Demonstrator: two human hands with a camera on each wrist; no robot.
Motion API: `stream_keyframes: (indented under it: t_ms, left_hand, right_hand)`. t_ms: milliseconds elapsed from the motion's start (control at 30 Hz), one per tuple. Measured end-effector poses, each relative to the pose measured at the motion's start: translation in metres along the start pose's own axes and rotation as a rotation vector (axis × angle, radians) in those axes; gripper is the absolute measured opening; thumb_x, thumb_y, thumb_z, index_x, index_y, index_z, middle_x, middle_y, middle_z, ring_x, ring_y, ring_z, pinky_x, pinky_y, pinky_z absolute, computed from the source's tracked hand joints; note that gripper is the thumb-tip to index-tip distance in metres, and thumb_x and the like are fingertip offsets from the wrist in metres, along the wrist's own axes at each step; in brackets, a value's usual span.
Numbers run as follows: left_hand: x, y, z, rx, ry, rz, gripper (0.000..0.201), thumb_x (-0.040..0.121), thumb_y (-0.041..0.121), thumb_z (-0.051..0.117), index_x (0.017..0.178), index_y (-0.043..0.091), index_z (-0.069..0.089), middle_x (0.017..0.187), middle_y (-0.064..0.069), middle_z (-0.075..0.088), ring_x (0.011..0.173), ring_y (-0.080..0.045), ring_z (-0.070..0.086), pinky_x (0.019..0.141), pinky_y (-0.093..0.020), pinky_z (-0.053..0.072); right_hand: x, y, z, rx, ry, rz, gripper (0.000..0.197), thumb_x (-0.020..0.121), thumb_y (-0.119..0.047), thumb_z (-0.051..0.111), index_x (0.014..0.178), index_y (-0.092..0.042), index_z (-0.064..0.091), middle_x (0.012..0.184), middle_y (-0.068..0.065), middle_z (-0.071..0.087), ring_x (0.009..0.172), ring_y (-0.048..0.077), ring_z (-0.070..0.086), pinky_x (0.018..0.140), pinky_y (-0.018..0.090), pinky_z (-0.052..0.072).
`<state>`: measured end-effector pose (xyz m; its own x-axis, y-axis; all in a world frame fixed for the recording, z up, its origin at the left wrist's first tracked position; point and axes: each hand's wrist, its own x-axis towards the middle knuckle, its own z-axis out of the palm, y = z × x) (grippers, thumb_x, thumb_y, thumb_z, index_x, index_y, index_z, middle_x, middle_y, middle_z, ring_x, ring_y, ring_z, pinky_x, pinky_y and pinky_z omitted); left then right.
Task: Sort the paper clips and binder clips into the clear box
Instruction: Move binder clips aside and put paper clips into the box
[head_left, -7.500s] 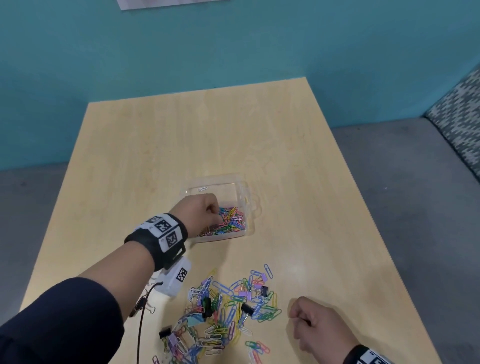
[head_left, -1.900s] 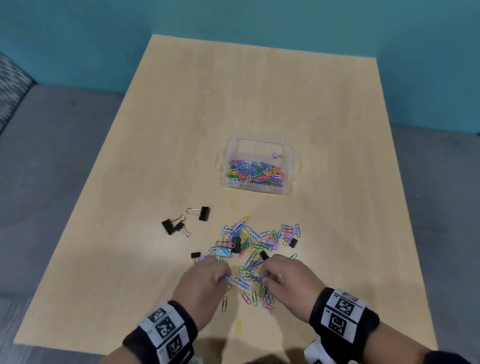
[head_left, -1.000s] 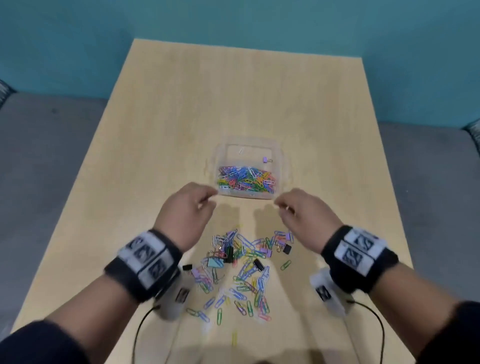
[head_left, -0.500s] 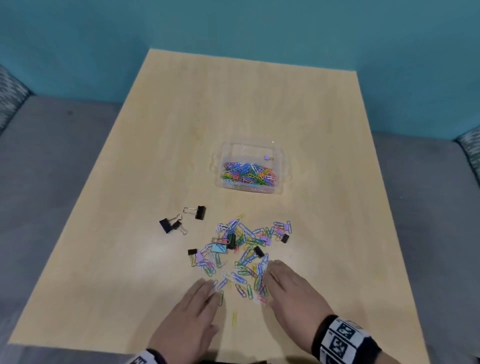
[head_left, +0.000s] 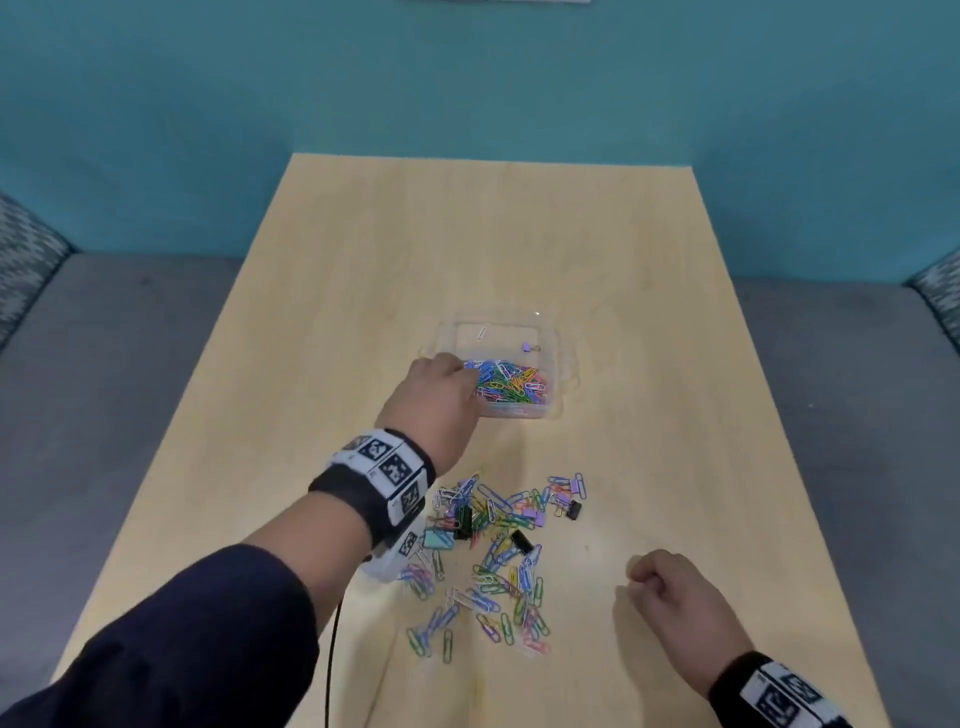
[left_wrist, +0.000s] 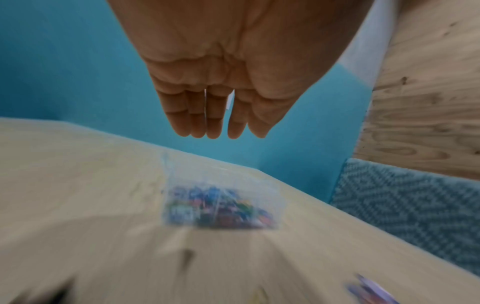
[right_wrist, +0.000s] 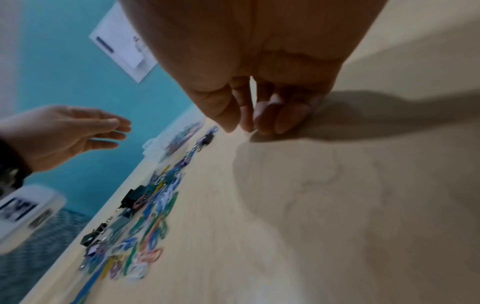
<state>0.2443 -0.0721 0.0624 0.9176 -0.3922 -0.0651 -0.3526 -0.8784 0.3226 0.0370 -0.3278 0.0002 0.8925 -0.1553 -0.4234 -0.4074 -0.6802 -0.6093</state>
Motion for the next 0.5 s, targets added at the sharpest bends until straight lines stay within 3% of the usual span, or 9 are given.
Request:
stream_keyframes:
  t_ms: [167,267,367,433,500]
  left_hand:
    - [0.104,0.015,-0.002,0.278,-0.210,-0.106,0.026,0.096,0.022,0.038,0.099,0.009,0.060,0.104,-0.011,0.057,0.097,-0.031,0.052,0.078,-0.035,0.043]
    - [0.144,0.010,0.010,0.215,-0.274,-0.255,0.017,0.086,0.013,0.049,0.072,0.008,0.058,0.080,-0.009,0.064,0.070,-0.028,0.057,0.060,-0.030,0.042]
    - [0.162,0.012,0.016,0.270,-0.355,-0.254,0.013,0.076,0.004,0.056,0.065,0.007,0.060,0.060,-0.008,0.059,0.053,-0.022,0.056,0.052,-0.028,0.046]
    - [0.168,0.018,0.014,0.324,-0.405,-0.223,0.011,0.074,0.003,0.058,0.064,0.006,0.060,0.059,-0.008,0.058,0.050,-0.021,0.054,0.052,-0.028,0.048]
    - [0.174,0.023,0.013,0.394,-0.435,-0.184,0.011,0.071,0.002,0.063,0.061,0.006,0.058,0.059,-0.009,0.058,0.051,-0.021,0.055,0.055,-0.030,0.053]
  right_hand:
    - [0.004,0.007,0.000,0.115,-0.026,0.029,0.027,0.077,-0.007,0.067,0.078,-0.032,0.057,0.077,-0.003,0.056,0.074,0.007,0.057,0.070,0.013,0.042]
    - [0.007,0.011,0.001,0.150,-0.001,0.005,0.035,0.072,-0.002,0.069,0.077,-0.034,0.058,0.080,-0.007,0.055,0.070,0.007,0.057,0.067,0.010,0.041]
    - [0.010,0.020,0.003,0.120,0.011,-0.016,0.027,0.064,-0.015,0.069,0.074,-0.038,0.058,0.089,-0.016,0.054,0.068,0.006,0.058,0.067,0.013,0.044]
    - [0.010,0.022,0.002,0.122,0.005,-0.001,0.018,0.060,-0.029,0.062,0.073,-0.039,0.057,0.089,-0.016,0.055,0.069,0.004,0.059,0.068,0.014,0.045]
    - [0.010,0.016,-0.001,0.128,0.018,-0.005,0.018,0.059,-0.027,0.064,0.069,-0.040,0.057,0.084,-0.013,0.057,0.068,0.003,0.059,0.068,0.010,0.043]
